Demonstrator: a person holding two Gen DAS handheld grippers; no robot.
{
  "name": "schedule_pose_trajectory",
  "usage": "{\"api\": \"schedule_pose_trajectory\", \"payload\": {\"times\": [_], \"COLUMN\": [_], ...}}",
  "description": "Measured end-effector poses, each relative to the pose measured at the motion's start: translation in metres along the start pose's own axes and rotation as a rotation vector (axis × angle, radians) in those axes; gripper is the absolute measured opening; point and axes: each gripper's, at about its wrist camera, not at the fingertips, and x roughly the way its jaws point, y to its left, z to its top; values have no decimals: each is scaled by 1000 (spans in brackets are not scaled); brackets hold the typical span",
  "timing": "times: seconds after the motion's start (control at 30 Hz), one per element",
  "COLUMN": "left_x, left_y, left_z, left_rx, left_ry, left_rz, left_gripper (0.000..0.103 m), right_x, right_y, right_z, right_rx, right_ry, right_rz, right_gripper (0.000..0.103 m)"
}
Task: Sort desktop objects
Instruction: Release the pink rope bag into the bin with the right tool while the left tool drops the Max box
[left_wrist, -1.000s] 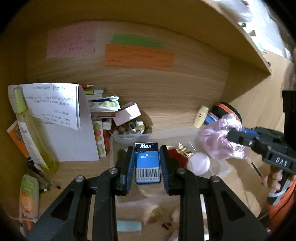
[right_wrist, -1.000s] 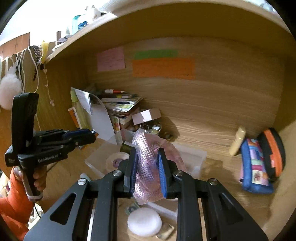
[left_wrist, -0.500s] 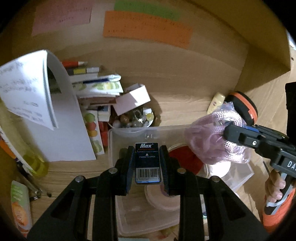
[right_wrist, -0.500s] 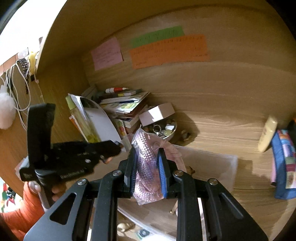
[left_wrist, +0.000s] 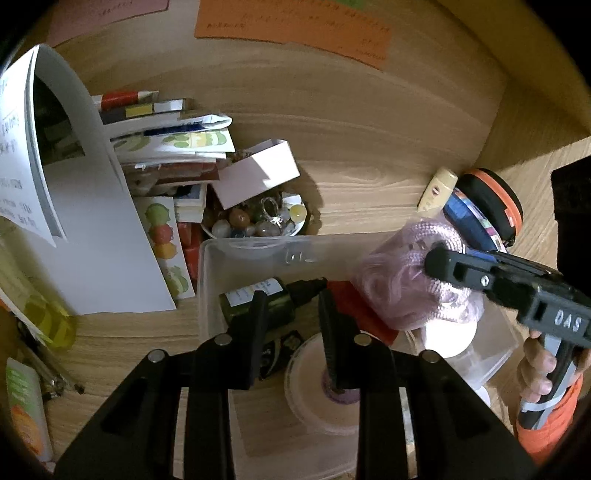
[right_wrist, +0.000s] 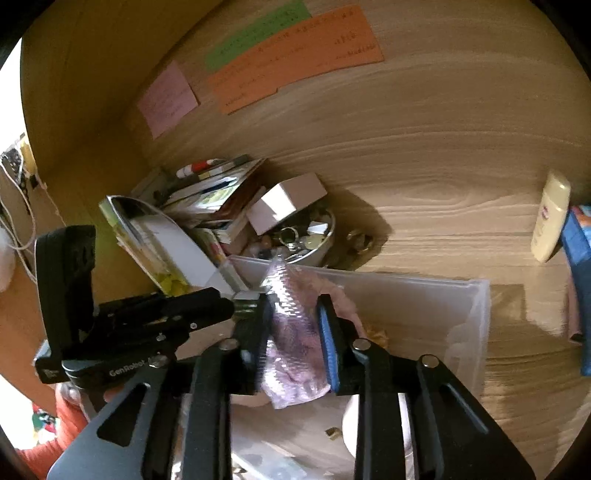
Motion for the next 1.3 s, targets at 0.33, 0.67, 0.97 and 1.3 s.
{"api": "schedule_pose_trajectory", "payload": {"times": [0.33, 0.67, 0.97, 1.3], "left_x": [-26, -59, -86, -104], "left_y": [2, 2, -3, -3], "left_z": [-5, -17, -41, -76], "left_rx": [4, 21, 22, 19], "left_ry": [-56, -118, -145, -148], "left_rz": [36, 69, 100, 153], "left_gripper": [45, 64, 84, 92], "right_x": [19, -15, -57, -96], "right_y": [21, 40, 51, 67], "right_z": [-12, -9, -31, -69], "right_rx": [-105, -127, -181, -217], "right_ry": [71, -27, -87, -177], "right_rz": [-64, -114, -220, -281], "right_gripper": [65, 81, 84, 87]}}
